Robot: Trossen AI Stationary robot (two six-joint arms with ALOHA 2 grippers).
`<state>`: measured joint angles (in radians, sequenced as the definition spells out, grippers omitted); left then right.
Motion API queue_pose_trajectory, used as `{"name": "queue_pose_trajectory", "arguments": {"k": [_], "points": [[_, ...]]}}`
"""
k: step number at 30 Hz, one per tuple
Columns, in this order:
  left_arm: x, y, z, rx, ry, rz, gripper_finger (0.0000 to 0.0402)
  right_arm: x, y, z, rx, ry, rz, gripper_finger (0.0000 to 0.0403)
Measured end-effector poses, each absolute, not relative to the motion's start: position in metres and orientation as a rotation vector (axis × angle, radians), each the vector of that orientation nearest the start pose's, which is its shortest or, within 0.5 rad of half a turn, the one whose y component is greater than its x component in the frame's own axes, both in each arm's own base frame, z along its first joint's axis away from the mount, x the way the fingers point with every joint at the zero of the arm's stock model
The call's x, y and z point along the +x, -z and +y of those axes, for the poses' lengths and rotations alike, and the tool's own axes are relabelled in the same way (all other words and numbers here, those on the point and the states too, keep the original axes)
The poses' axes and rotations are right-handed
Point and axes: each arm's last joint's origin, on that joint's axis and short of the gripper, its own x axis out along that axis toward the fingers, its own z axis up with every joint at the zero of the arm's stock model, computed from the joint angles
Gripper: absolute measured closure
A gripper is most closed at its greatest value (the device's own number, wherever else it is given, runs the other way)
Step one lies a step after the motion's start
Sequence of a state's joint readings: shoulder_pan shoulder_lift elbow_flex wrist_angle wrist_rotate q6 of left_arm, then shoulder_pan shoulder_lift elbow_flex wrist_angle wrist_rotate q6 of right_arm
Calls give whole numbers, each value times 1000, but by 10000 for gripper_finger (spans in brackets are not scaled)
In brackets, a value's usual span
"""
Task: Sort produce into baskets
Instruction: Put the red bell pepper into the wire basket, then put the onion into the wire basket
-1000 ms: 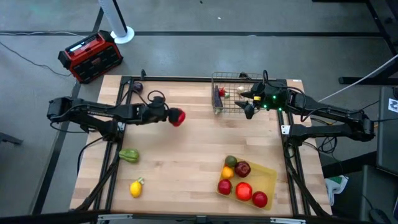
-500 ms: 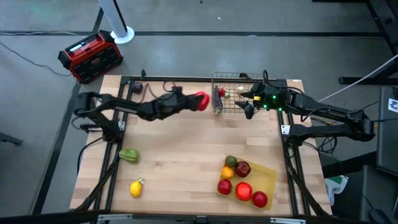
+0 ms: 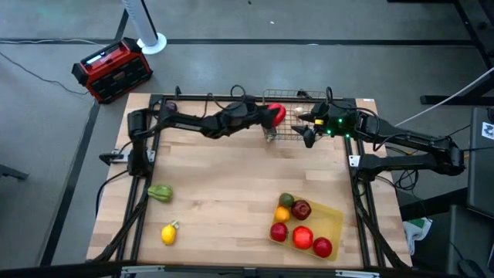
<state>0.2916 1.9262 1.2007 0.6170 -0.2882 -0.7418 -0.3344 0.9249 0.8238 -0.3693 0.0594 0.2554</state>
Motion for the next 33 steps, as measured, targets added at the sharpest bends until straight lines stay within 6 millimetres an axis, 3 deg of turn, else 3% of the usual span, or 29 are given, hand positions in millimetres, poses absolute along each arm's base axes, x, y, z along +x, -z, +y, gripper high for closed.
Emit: {"name": "queue_pose_trajectory", "arguments": {"k": [8, 15, 26, 33], "points": [[418, -209, 136, -654, -606, -59, 105, 186, -305, -66, 312, 445, 418, 134], [417, -209, 139, -648, -614, -57, 105, 186, -305, -66, 312, 445, 418, 134], [417, -209, 139, -453, -600, 8, 104, 186, -305, -66, 312, 445, 418, 134], [415, -209, 146, -433, -563, 20, 61, 186, -305, -66, 312, 445, 418, 134]]}}
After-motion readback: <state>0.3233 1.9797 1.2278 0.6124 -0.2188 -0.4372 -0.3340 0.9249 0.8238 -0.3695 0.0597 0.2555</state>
